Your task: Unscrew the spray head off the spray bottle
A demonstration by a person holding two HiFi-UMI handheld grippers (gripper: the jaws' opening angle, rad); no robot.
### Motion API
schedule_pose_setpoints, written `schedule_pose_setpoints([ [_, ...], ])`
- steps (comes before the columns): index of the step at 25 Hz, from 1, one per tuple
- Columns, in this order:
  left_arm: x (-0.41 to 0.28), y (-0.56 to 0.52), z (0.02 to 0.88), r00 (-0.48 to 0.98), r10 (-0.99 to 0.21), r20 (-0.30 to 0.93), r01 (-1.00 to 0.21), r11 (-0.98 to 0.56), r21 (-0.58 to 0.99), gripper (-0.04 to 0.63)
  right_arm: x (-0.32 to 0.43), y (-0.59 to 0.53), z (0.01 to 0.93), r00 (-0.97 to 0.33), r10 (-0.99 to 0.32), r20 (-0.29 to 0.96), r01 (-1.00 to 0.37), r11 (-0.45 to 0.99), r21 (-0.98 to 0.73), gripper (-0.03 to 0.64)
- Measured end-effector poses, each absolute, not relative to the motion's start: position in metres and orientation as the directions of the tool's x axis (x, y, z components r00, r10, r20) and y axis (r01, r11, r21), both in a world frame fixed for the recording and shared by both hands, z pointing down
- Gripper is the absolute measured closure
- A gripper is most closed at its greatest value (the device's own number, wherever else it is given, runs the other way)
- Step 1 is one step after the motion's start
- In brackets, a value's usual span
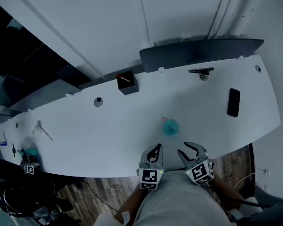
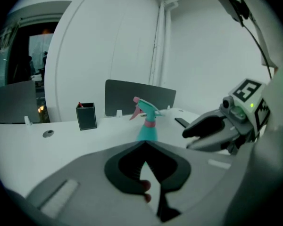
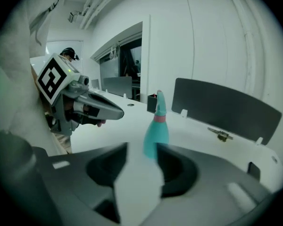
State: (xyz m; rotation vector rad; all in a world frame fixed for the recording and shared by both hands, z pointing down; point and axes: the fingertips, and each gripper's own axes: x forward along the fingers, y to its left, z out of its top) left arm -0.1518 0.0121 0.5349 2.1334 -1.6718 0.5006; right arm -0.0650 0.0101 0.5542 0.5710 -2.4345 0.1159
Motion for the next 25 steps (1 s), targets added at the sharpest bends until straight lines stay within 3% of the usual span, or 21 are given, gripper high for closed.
schedule_pose_setpoints([
  [1, -0.153, 0.008, 0.535, 0.211, -0.837, 0.504, -0.977, -0.202, 0.072, 0.594, -0.069, 0.007, 0.563, -0.718, -0.332, 0.611, -0.399, 0.916, 0.028, 0.309],
  [2, -0.154, 0.003, 0.535, 0.195, -0.838, 0.509, -0.98, -0.192, 0.059, 0.594, -0.073, 0.001, 0.57, -0.725, -0.303, 0.618, -0.38, 0.925, 0.007, 0.199],
  [10, -0.159, -0.017, 0.534, 0.083, -0.853, 0.515, -0.991, -0.125, -0.048, 0.594, -0.117, -0.064, 0.624, -0.74, -0.281, 0.611, -0.329, 0.944, 0.036, 0.133],
  [16, -0.168, -0.02, 0.521, 0.042, -0.871, 0.489, -0.961, -0.169, -0.218, 0.594, -0.147, -0.082, 0.642, -0.75, -0.257, 0.609, -0.243, 0.964, 0.108, 0.136],
  [17, -0.167, -0.021, 0.516, 0.043, -0.872, 0.488, -0.946, -0.193, -0.262, 0.594, -0.149, -0.082, 0.643, -0.75, -0.253, 0.611, -0.227, 0.966, 0.122, 0.194],
  [20, -0.154, -0.023, 0.494, 0.069, -0.877, 0.475, -0.857, -0.296, -0.421, 0.594, -0.146, -0.083, 0.636, -0.74, -0.263, 0.619, -0.173, 0.964, 0.202, 0.202],
  [25, -0.149, -0.024, 0.451, 0.128, -0.892, 0.434, -0.671, -0.4, -0.624, 0.594, -0.126, -0.101, 0.607, -0.652, -0.397, 0.646, -0.027, 0.864, 0.504, 0.204],
])
